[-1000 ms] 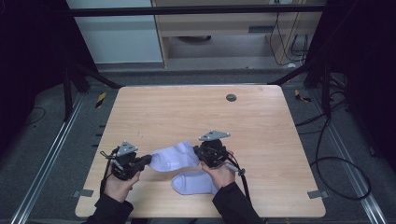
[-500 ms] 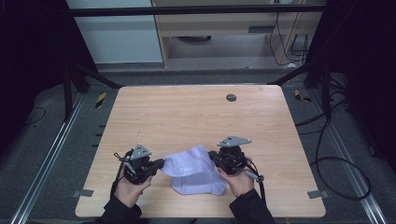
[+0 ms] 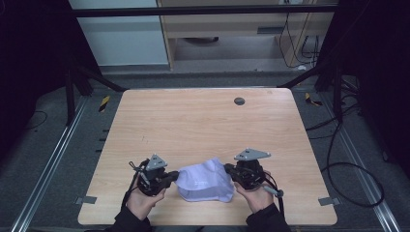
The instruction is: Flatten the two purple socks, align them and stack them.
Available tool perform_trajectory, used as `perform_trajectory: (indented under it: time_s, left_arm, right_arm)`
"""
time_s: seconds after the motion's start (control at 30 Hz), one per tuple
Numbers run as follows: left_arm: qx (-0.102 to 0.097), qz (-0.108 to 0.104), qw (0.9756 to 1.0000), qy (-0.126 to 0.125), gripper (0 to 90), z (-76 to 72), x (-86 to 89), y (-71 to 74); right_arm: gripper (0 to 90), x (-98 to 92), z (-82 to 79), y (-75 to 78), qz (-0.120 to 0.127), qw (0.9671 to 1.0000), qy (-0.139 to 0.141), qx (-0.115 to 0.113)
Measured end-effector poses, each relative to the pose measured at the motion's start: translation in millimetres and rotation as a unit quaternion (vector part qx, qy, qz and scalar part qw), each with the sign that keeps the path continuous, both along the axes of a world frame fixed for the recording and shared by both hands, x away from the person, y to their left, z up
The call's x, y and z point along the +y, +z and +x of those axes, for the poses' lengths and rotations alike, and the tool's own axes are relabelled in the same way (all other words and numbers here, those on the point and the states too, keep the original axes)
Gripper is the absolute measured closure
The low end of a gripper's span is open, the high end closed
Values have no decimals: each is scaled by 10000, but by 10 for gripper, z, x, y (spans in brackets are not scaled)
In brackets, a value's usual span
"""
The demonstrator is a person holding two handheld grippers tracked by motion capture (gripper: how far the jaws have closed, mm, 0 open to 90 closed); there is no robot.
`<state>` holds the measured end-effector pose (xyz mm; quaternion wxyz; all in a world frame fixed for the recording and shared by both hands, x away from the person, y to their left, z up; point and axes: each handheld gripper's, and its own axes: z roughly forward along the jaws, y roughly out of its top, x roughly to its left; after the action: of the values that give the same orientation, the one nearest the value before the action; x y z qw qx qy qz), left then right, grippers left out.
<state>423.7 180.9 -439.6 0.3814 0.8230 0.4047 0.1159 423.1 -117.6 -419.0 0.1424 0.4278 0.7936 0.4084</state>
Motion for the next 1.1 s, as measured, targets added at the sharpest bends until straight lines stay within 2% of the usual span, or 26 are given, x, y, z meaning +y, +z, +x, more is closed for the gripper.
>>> perform_trajectory:
  time_s: [0.2,0.5,0.67,1.0,1.1]
  left_arm:
    - [140,95,9998,-94,871,-3,-51,-84]
    - [289,180,9993,-180,871,-26,-83,-175]
    - [340,245,9989,-230,871,-31,-104,-212]
    - [486,430,9975,-271,871,-2,-140,-312]
    - [493,423,9976,-234,870,8,-136,-327]
  right_arm:
    - [877,-38,-54,-104,-115,9999,3,100]
    - [877,-40,-64,-195,-194,9996,12,204]
    - [877,-48,-57,-269,-248,9991,0,340]
    - [876,-33,-47,-364,-361,9980,8,518]
    - [876,-27,-32,-413,-414,9974,3,589]
